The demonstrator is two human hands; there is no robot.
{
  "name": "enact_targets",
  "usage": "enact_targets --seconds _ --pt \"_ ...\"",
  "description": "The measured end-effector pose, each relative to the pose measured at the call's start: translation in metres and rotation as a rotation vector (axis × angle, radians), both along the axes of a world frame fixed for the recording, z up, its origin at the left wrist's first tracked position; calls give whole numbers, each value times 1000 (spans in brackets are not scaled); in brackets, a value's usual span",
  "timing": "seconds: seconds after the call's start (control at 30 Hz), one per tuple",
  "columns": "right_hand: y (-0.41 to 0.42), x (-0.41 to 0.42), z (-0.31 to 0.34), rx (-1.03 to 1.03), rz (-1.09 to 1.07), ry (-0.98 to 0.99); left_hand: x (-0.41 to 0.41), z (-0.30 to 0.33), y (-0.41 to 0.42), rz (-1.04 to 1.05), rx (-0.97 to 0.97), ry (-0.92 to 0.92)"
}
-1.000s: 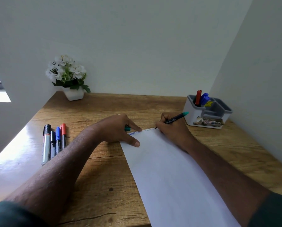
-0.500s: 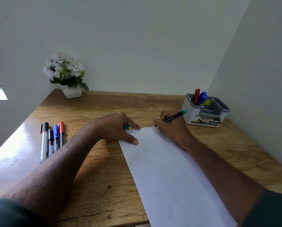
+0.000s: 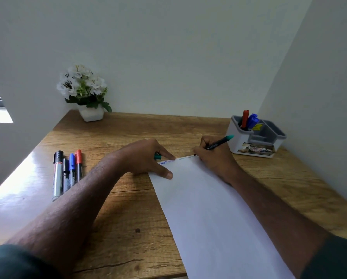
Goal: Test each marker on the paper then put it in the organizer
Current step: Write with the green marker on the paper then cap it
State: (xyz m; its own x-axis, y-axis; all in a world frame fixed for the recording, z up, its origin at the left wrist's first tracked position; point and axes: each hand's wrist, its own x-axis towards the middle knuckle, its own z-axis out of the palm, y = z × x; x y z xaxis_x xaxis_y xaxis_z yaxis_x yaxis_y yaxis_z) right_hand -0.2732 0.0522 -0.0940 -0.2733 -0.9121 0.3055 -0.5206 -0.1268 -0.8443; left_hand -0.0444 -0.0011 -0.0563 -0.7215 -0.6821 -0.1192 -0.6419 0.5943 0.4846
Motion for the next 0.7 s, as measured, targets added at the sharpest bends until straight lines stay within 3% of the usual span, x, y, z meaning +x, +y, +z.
enact_targets --seconds 0.27,0.43,0.57,0.7 --pt "0 -1 0 -9 -7 -24 0 1 2 5 -1 -1" --pt "2 -4 2 -160 -22 -31 2 -1 0 47 -23 14" --pt "9 7 7 -296 101 75 3 -2 2 93 40 295" --pt "12 18 11 -254 281 -213 4 -4 1 45 151 519"
